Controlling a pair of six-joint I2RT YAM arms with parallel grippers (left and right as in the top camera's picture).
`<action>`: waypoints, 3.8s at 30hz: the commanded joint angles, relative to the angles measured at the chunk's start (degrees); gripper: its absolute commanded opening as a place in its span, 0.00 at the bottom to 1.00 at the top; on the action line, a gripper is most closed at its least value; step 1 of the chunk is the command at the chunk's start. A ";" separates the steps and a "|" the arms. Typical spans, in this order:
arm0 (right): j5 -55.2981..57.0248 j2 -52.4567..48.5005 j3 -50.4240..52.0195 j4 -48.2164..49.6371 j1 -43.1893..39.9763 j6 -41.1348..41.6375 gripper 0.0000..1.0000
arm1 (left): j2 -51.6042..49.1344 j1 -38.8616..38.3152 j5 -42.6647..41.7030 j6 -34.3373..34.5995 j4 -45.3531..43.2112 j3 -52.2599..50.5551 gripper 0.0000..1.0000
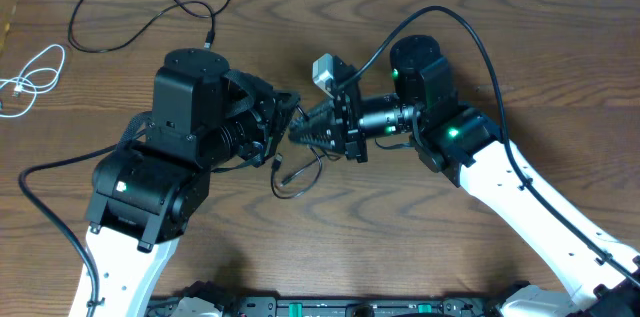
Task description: Untangle cables
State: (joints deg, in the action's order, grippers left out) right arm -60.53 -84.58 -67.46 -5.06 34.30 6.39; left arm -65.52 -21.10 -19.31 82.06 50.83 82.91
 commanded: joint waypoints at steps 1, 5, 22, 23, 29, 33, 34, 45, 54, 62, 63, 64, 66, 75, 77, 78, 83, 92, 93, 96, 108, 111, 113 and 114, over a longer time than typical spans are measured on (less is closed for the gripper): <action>0.02 1.11 -0.26 -0.76 0.17 -0.50 0.52 | -0.02 -0.07 7.37 -1.79 0.85 0.42 0.08; 0.02 1.09 -0.26 -1.18 -0.37 1.88 0.94 | -0.02 -0.07 20.31 -2.71 3.04 0.42 0.07; 17.79 1.09 -0.24 -11.10 -3.93 10.73 0.99 | -6.51 13.25 53.31 -2.27 3.43 0.13 0.07; 17.79 1.09 -0.24 -11.30 -3.93 10.75 0.99 | -7.32 14.75 53.79 -2.29 3.04 0.13 0.08; 17.81 1.09 -0.24 -11.93 -3.89 10.71 0.99 | -16.28 26.67 69.26 -2.34 1.27 0.13 0.07; 18.99 1.09 -0.24 -11.91 -3.89 10.67 0.99 | -24.68 33.09 73.20 -2.97 0.02 0.13 0.08; 19.34 1.09 -0.24 -11.93 -3.89 10.25 0.99 | -27.69 34.73 73.20 -3.74 -0.66 0.13 0.07; 23.54 1.01 -0.24 -12.15 -3.89 9.20 0.99 | -48.13 38.12 65.59 -22.16 -11.28 0.13 0.07; 25.75 1.01 -0.24 -12.15 -3.89 9.18 0.99 | -52.68 38.10 36.54 -41.57 -19.71 0.13 0.07; 25.70 1.01 -0.24 -12.59 -3.89 9.20 0.99 | -52.65 37.40 13.09 -60.94 -23.71 0.15 0.08; 25.70 1.01 -0.24 -12.68 -3.85 9.22 0.99 | -52.65 37.38 11.67 -63.30 -24.35 0.15 0.07; 25.70 1.01 -0.24 -12.76 -3.82 9.22 0.99 | -52.65 37.35 11.61 -65.07 -24.98 0.15 0.07; 25.70 1.01 -0.24 -13.09 -3.85 9.22 0.99 | -52.65 37.42 12.68 -68.50 -26.45 0.15 0.08; 25.68 1.01 -0.24 -14.21 -3.82 9.22 0.99 | -47.91 37.53 19.96 -66.60 -26.47 0.52 0.69; 25.68 1.01 -0.24 -14.47 -3.82 9.22 0.99 | -43.93 37.53 19.82 -62.20 -25.59 0.52 0.75; 25.68 1.01 -0.24 -14.51 -3.82 9.22 0.99 | -42.42 37.53 19.80 -60.02 -24.90 0.52 0.76; 25.68 1.01 -0.24 -14.75 -3.82 9.25 0.99 | -34.25 38.18 20.04 -40.76 -12.28 0.42 0.90; 25.66 1.01 -0.24 -17.55 -3.82 9.22 0.99 | -36.22 43.58 27.76 -23.52 -5.88 -7.23 0.96; 25.66 0.98 -0.24 -17.73 -3.82 9.22 0.99 | -36.48 44.44 27.80 -22.14 -5.90 -8.11 0.96; 25.68 1.01 -0.24 -17.88 -3.82 9.22 0.99 | -37.40 48.76 27.32 -11.34 -5.99 -12.17 0.96; 25.94 1.01 -0.24 -15.39 -3.82 9.22 0.99 | -37.48 58.88 27.58 -8.35 -17.35 -19.63 0.94; 25.94 1.01 -0.24 -14.14 -3.82 9.22 0.99 | -37.88 58.93 27.96 -9.57 -17.79 -20.09 0.91; 25.94 1.01 -0.24 -13.84 -3.82 9.22 0.99 | -39.08 58.90 27.93 -9.57 -18.14 -20.09 0.91; 25.94 1.01 -0.24 -13.86 -3.82 9.22 0.99 | -39.69 58.90 27.96 -9.57 -18.34 -20.09 0.91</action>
State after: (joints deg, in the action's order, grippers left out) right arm -34.70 -84.55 -67.46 -19.18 30.50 16.10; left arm -102.78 37.78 7.29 72.38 32.88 63.37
